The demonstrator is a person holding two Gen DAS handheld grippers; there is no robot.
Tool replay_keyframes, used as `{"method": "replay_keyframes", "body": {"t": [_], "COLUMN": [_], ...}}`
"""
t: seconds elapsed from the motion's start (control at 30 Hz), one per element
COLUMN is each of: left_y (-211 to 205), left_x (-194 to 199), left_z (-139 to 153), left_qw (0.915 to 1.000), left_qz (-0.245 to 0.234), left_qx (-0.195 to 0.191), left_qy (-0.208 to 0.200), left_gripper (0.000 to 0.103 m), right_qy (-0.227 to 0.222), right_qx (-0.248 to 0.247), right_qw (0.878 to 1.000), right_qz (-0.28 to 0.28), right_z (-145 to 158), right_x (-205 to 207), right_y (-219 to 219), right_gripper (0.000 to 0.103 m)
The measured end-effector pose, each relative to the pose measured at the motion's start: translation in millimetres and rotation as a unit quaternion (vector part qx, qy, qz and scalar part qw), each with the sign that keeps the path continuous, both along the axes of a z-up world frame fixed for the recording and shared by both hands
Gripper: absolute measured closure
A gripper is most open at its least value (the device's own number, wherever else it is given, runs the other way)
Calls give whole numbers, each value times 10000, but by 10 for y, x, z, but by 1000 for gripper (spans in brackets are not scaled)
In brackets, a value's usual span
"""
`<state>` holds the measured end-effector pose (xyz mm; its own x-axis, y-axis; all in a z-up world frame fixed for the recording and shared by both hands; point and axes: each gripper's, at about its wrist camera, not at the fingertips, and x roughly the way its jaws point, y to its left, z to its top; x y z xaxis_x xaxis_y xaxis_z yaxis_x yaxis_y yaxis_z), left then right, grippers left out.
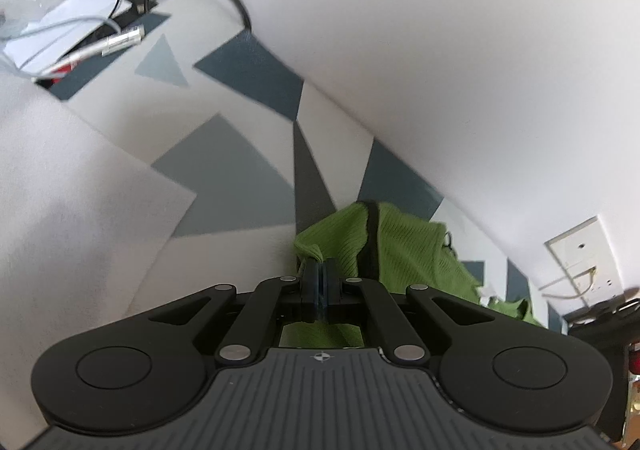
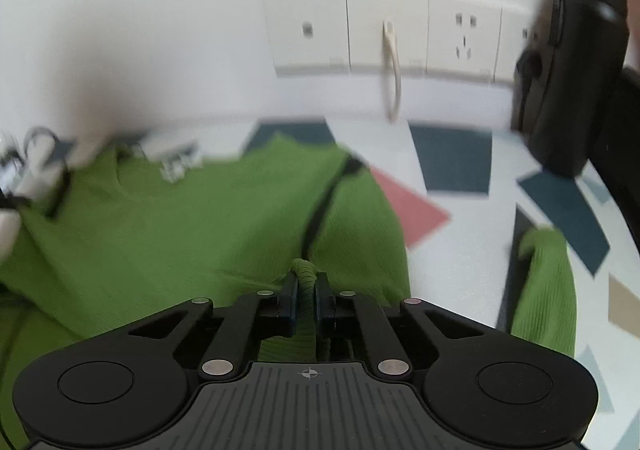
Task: Fold clothes
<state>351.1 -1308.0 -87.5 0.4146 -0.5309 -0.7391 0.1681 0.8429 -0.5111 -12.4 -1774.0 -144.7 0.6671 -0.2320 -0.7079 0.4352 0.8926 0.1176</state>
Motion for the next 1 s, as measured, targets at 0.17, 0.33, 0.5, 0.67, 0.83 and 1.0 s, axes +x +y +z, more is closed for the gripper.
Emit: {"method": "replay_keyframes", "body": {"t": [0.17,0.33,0.5,0.67,0.83,1.0], "left_y": [55,36,-90,-149,-51,0], "left_x": [29,91,137,167,-115,-657], "left_z": [-2,-131,-208,-93,150,191], "left_qw": [9995,9993,9997,9987,9903,9634], "left_qz": [282,353,134,-165,-1160,-2289], "left_qx": [-99,56,142,374,412,1070], "left_qy": [-82,-68,-160,-294,-647,-891], "left_gripper": [101,101,101,55,44,44], "right_qy": [-237,19,253,-108,-247,-106], "right_qx": [-86,-122,-88,66,125,396], "right_qw": [9997,9999,9996,9996,9994,9991], "right_qz": [23,94,74,-239,-214,85], "right_z": [106,-46,-193,-104,42,38], "right_x": [207,476,606,458,163,-113], "right_y": [-86,-189,-262,-295,-277,-121], "right_gripper": [96,96,95,67,67,70]}}
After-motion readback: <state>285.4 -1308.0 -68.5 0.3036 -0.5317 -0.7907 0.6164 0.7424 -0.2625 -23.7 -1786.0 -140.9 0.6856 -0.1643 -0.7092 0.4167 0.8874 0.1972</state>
